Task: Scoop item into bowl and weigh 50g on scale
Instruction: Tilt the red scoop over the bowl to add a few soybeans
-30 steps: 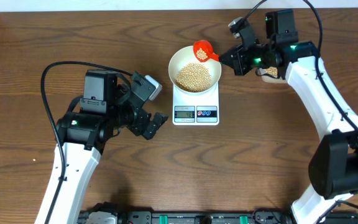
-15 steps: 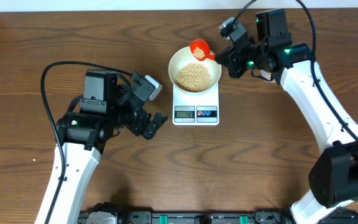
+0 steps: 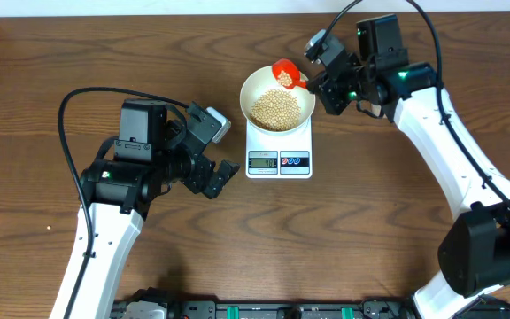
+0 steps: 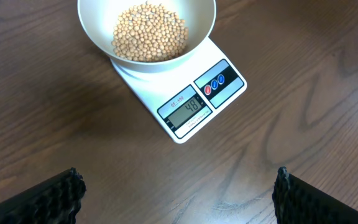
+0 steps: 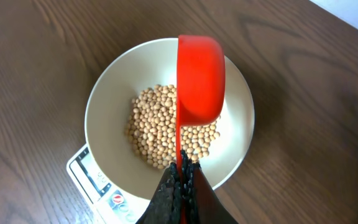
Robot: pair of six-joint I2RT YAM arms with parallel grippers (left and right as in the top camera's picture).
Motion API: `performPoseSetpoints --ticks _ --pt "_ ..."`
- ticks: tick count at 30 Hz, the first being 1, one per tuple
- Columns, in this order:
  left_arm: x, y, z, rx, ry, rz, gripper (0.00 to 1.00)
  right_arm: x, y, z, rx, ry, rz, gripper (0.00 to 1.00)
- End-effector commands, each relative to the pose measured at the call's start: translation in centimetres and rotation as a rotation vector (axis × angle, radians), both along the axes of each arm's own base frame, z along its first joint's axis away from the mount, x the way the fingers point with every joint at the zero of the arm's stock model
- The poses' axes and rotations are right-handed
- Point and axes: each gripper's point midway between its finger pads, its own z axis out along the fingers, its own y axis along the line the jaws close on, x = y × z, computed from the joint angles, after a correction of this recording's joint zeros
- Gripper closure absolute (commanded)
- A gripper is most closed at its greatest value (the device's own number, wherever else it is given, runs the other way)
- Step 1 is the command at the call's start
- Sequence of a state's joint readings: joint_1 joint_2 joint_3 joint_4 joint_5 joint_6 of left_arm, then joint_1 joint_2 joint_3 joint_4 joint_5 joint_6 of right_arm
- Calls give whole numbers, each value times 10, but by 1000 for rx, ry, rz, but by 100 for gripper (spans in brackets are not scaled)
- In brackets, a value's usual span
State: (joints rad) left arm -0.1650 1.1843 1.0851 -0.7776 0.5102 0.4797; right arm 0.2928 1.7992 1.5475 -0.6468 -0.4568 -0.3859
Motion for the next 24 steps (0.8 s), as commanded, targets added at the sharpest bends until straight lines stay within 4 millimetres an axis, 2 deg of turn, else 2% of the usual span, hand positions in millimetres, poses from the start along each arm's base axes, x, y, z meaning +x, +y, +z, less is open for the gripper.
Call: performPoseSetpoints --ticks 1,13,24 --pt "4 0 7 9 -29 -11 2 -2 2 10 -18 -48 25 99" --pt "4 0 7 9 -28 -11 2 -2 3 11 -6 -44 26 99" --pt "4 0 7 9 -29 -11 1 -3 13 24 121 -5 26 99"
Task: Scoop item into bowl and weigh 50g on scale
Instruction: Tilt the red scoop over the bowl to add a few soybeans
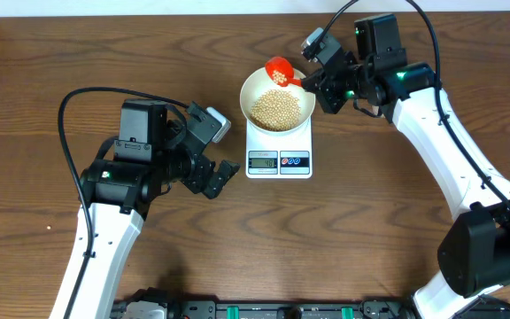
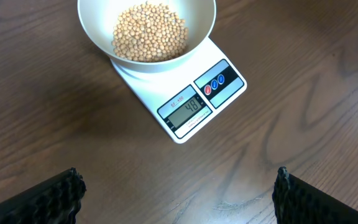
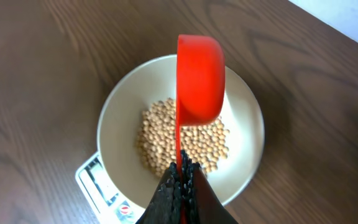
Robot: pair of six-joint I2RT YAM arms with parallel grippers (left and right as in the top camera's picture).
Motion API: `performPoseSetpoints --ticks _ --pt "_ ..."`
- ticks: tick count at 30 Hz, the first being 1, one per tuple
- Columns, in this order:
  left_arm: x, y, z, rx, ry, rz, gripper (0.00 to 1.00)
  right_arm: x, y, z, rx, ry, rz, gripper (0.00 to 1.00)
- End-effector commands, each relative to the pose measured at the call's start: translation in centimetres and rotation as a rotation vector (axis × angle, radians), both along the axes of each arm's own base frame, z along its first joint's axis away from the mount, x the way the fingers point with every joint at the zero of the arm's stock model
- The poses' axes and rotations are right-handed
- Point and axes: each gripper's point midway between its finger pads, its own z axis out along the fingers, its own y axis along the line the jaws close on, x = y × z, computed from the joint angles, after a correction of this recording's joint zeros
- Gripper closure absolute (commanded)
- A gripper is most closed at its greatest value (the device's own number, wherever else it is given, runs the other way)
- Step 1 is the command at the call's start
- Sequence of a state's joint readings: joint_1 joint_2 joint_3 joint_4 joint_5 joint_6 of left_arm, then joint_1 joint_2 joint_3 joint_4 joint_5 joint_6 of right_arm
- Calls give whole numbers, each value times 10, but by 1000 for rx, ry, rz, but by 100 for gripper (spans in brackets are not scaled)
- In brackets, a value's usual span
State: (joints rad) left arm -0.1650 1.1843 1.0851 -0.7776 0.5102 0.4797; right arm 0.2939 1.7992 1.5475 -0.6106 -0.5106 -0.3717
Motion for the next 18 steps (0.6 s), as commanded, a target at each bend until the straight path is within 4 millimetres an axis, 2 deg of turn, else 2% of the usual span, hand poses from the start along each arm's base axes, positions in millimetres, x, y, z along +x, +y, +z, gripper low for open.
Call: performPoseSetpoints --ticks 1,18 --pt "4 0 7 9 -29 -11 1 -5 4 16 69 12 4 99" --pt "4 0 7 9 -29 -11 2 -5 7 19 102 31 -5 99"
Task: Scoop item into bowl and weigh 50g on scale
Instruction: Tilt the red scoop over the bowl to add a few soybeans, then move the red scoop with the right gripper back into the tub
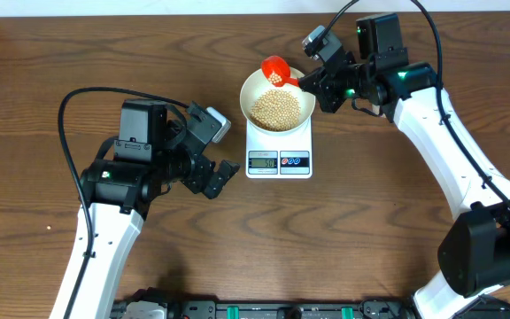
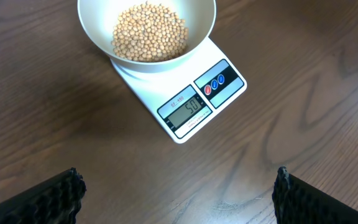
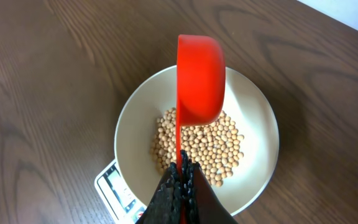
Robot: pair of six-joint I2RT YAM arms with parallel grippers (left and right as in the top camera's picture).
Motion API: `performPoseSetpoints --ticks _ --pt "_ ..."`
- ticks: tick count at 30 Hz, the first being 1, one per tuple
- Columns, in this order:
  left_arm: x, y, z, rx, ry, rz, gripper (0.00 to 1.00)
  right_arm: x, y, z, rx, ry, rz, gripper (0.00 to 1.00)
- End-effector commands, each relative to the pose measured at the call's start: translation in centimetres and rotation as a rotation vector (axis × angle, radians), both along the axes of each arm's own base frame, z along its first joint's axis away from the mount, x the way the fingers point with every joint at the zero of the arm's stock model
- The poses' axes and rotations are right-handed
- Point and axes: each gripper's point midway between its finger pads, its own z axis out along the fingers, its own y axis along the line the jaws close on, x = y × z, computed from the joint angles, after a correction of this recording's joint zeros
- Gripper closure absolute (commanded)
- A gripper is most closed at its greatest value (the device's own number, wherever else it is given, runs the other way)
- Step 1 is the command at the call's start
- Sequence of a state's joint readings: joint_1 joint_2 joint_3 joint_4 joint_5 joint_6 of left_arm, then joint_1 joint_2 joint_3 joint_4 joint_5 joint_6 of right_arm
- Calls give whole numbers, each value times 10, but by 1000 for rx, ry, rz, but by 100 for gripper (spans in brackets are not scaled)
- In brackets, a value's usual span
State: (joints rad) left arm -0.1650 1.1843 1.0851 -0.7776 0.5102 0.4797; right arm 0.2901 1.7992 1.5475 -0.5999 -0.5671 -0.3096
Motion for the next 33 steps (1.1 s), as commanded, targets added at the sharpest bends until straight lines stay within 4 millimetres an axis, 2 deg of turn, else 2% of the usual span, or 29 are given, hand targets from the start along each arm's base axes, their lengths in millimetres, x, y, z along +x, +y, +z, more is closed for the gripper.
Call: performPoseSetpoints --ticks 1,10,24,33 --pt "4 0 7 9 -28 -11 1 -2 1 14 37 -8 0 99" --pt "4 0 7 9 -29 -11 1 1 -5 26 141 27 -5 99" --pt "4 0 7 9 -29 -11 1 13 -40 41 267 73 -62 99" --pt "4 0 7 9 -29 -11 1 12 -45 45 298 84 -56 99"
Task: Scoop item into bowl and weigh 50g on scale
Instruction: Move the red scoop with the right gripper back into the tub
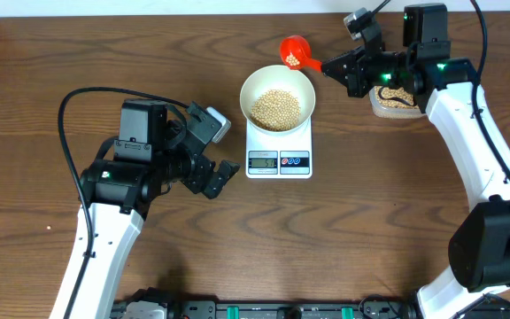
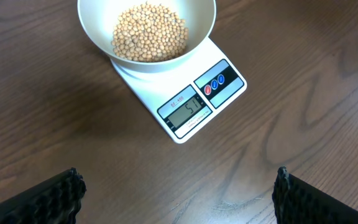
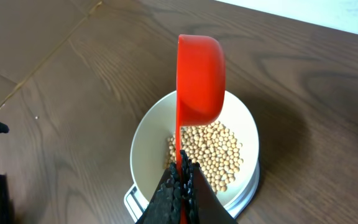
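Note:
A cream bowl [image 1: 277, 104] of soybeans [image 2: 149, 32] sits on the white scale [image 1: 279, 156]; the scale's display [image 2: 186, 106] reads 51. My right gripper [image 1: 330, 68] is shut on the handle of a red scoop [image 1: 293, 51], which hangs up and to the right of the bowl with a few beans in it. In the right wrist view the red scoop [image 3: 199, 78] is seen edge-on above the bowl [image 3: 194, 152]. My left gripper [image 2: 178, 193] is open over bare table, below the scale.
A small container of beans [image 1: 395, 97] stands at the far right, partly under the right arm. The wooden table [image 1: 370, 221] runs around the scale. The left arm [image 1: 149, 159] rests left of the scale.
My right gripper has drawn back to the upper right with the scoop, from over the bowl's far rim to outside it. The display went from 50 to 51.
The scoop was tipped over the bowl's right rim with the display at 48. It then sat higher over the far rim, still 48, then 50. Now the scoop is outside the bowl and the scale shows 51. The left arm stayed still.

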Robot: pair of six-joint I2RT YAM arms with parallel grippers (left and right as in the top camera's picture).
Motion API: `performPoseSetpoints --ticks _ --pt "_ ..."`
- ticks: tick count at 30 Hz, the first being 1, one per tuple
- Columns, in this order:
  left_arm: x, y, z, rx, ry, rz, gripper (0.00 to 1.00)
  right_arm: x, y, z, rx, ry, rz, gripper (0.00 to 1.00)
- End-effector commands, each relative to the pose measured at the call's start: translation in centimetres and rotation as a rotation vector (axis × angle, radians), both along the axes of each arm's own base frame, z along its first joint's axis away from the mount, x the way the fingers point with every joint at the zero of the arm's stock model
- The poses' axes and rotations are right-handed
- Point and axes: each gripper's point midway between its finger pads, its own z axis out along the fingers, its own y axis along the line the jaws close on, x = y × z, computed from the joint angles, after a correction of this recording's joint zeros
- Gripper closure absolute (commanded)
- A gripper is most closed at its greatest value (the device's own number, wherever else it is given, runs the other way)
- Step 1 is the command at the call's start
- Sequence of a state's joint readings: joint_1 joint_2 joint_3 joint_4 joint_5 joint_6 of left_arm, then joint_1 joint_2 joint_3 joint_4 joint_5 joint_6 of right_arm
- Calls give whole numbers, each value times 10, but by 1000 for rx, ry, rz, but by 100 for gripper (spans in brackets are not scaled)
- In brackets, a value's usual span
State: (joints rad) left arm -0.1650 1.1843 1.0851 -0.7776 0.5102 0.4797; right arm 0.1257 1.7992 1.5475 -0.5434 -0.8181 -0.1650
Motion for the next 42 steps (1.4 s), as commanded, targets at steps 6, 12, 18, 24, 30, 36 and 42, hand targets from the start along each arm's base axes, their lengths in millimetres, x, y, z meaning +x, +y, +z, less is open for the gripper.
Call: performPoseSetpoints --ticks 6,12,18,24,30,36,42 --pt "4 0 7 9 -28 -11 1 -2 -39 36 202 45 -8 99" --pt "4 0 7 9 -28 -11 1 8 -120 36 258 94 -180 99" --pt "4 0 7 9 -29 -11 1 6 -196 -1 101 165 -416 99" --pt "4 0 7 9 -29 -11 1 -4 -222 -29 -81 220 -514 99" --pt "4 0 7 9 -29 -11 1 -7 -238 -24 -200 195 -596 99" --pt "4 0 7 9 -28 -11 2 -10 -235 -11 -331 127 -614 99" --pt "4 0 7 9 -29 -11 1 -10 -212 -19 -467 123 -589 99"
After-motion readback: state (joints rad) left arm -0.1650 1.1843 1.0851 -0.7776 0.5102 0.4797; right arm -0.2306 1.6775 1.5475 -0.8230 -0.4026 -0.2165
